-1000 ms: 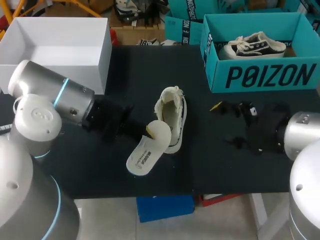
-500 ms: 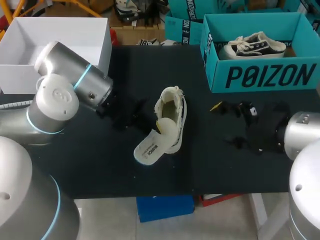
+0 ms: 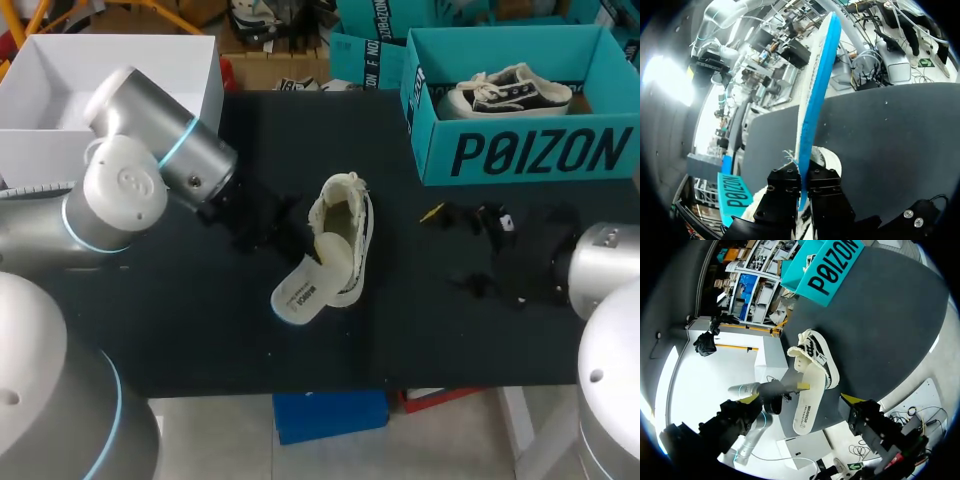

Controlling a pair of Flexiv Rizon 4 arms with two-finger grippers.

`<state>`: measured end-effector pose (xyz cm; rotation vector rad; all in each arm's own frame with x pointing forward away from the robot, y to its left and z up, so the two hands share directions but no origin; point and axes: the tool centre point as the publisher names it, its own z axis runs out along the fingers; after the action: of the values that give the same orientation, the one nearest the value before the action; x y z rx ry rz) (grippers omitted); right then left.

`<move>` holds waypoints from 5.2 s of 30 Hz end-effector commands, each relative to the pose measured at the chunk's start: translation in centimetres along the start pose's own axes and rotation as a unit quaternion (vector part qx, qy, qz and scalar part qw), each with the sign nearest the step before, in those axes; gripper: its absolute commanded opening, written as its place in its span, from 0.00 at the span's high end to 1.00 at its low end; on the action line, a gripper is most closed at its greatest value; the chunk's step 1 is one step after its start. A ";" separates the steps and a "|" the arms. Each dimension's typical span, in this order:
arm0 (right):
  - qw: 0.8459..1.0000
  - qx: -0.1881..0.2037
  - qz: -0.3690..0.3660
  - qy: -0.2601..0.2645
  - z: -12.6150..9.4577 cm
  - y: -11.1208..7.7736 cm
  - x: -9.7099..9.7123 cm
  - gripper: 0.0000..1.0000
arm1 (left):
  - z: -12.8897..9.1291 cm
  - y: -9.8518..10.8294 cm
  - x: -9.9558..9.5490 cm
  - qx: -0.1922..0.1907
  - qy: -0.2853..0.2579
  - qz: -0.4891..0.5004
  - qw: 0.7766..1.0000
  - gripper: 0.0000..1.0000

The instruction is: Take the shoe out of the shoebox, open the shoe tongue, remove and reinsert the insole, then place the shoe into the shoebox

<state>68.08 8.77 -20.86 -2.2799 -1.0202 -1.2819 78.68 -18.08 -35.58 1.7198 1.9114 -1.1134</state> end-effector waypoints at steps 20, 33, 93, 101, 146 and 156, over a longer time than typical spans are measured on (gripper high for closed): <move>0.998 0.066 0.016 0.014 -0.5 0.0 -0.8 0.00 | 0.7 3.7 -1.0 -0.043 0.034 -0.004 0.998 1.00; 0.998 0.066 0.016 0.014 -0.5 0.0 -0.8 0.00 | 2.0 4.9 -1.6 -0.053 0.031 0.002 0.998 1.00; 0.998 0.066 0.016 0.014 -0.5 0.0 -0.8 0.00 | 0.6 4.4 -3.1 -0.097 0.000 0.029 0.995 0.78; 0.998 0.066 0.016 0.014 -0.5 0.0 -0.8 0.00 | 1.0 2.7 -2.4 -0.074 0.009 0.025 0.997 0.68; 0.998 0.066 0.016 0.014 -0.5 0.0 -0.8 0.00 | 1.5 0.2 -0.9 -0.052 0.003 0.044 0.998 1.00; 0.998 0.066 0.016 0.014 -0.5 0.0 -0.8 0.00 | 1.7 2.3 -1.0 -0.064 0.011 0.047 0.997 1.00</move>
<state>68.07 8.80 -20.89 -2.2791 -1.0315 -1.2814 80.11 -19.49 -36.21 1.7325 1.8503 -0.9295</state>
